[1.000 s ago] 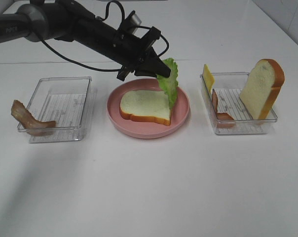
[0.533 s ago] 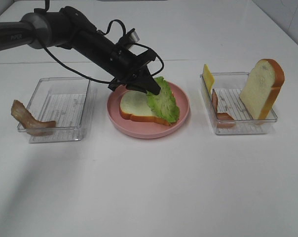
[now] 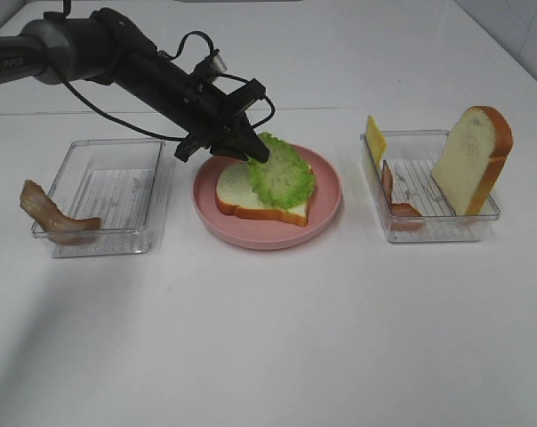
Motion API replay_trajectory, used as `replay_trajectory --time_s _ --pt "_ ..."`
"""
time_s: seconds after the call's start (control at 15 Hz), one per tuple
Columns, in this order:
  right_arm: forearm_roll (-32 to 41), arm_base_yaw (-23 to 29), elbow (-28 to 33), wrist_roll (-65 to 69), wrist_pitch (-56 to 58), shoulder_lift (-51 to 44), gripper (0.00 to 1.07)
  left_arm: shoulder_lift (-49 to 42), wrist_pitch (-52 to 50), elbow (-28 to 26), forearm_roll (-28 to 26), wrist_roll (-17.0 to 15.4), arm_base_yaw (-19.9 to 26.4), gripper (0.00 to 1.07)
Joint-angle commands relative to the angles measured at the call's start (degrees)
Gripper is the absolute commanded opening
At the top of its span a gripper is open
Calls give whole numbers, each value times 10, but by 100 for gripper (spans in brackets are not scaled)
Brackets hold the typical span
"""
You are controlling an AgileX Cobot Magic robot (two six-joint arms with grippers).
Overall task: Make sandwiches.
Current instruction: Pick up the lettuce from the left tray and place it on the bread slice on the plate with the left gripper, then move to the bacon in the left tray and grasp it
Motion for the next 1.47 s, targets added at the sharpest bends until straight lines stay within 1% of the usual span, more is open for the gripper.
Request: replay_trajectory --time_s 0.07,0.13,0.27,0.33,0.4,0.47,0.53,0.67,0.73,0.8,1.0,1.07,1.2,1.27,1.33,1.4,1.47 --pt "-2 -3 0 -5 -7 -10 76 -6 -4 -3 4 -14 0 0" --pt "-2 -3 0 -5 -7 -10 76 -6 -4 -3 9 -21 0 0" --pt "-2 -3 0 -5 -7 -10 76 -6 0 -3 31 -25 0 27" --pt "-2 -3 0 -5 -7 -10 76 -7 0 -3 32 -25 0 44" --pt "-2 -3 0 -5 -7 -10 76 -8 0 -3 32 -25 0 51" --pt "-2 -3 0 -5 -7 -10 76 -15 -9 -3 37 -25 1 68" --pt "-2 -3 0 -5 -7 -10 76 -22 -16 -3 40 -25 1 71" --pt "-2 -3 0 -5 -7 -10 76 -30 -17 -18 63 -36 1 71" --pt "-2 -3 0 -5 -7 -10 76 -35 -10 -33 98 -52 1 71" --pt "-2 -3 0 -5 -7 -10 76 -42 5 -49 146 -68 1 71" --pt "-2 -3 0 -5 -7 -10 76 -71 69 -91 270 -115 1 71" --pt "-2 -3 0 -5 -7 -10 76 -78 95 -106 307 -136 1 71" --pt "-2 -3 0 -5 -7 -10 76 -87 128 -131 388 -190 1 71" --pt "-2 -3 0 -5 -7 -10 76 -94 128 -131 423 -216 1 71" --pt "-2 -3 0 -5 -7 -10 76 -103 128 -131 449 -233 1 71" --pt "-2 -3 0 -5 -7 -10 76 -119 128 -131 476 -233 1 71" --pt "-2 -3 0 -5 -7 -10 76 -128 128 -131 491 -233 1 71"
